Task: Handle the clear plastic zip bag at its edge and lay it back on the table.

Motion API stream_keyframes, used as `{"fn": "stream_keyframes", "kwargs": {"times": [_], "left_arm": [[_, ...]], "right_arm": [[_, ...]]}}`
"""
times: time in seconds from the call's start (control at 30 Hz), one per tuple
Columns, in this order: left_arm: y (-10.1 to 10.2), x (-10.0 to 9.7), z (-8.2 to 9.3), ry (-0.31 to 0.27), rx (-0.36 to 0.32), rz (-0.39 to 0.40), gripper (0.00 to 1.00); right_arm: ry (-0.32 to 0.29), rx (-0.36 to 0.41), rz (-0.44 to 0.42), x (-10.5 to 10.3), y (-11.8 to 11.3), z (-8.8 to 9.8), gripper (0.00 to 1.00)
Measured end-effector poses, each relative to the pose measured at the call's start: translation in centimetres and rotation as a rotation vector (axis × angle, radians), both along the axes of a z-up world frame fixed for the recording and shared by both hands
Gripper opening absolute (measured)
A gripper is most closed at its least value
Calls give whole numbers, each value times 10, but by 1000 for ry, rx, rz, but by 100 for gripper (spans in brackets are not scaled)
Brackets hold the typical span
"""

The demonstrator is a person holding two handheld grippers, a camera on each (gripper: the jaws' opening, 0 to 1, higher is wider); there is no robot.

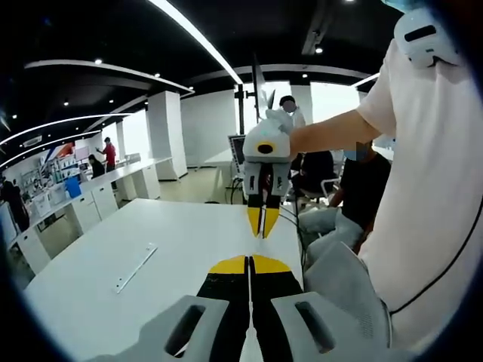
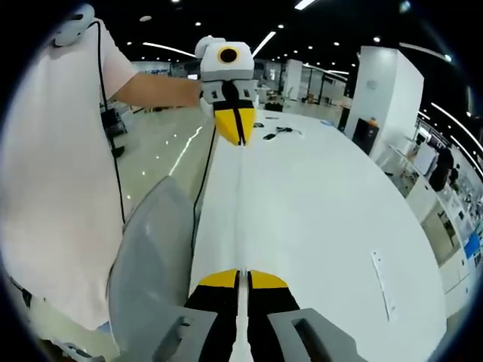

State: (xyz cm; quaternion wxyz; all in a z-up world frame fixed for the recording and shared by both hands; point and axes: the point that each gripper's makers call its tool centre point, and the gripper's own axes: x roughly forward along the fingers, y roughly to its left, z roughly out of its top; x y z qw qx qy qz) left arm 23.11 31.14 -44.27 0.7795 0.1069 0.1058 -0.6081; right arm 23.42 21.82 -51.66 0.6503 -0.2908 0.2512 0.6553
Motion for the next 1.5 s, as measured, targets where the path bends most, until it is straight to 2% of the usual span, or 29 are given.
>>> {"fn": "stream_keyframes", "kwargs": {"times": [0.7, 0.93, 1.0, 1.13, 1.33, 1.5], "left_arm": [[5, 5, 2, -5, 0, 11, 0], [6, 5, 2, -5, -4, 9, 0], [5, 6, 3, -6, -7, 6, 0], [5, 6, 4, -7, -5, 1, 0], [4, 5, 2, -14, 3, -7, 0], [1, 2, 2, -22, 13, -18, 0]], "right_arm": [[-13, -39, 1, 2, -11, -9, 0], [-6, -35, -10, 2, -11, -8, 0], [31, -36, -18, -1, -11, -9, 0], [28, -54, -23, 0, -12, -12, 1], [56, -8, -41, -1, -4, -1, 5], [54, 51, -38, 1, 8, 15, 6]]}}
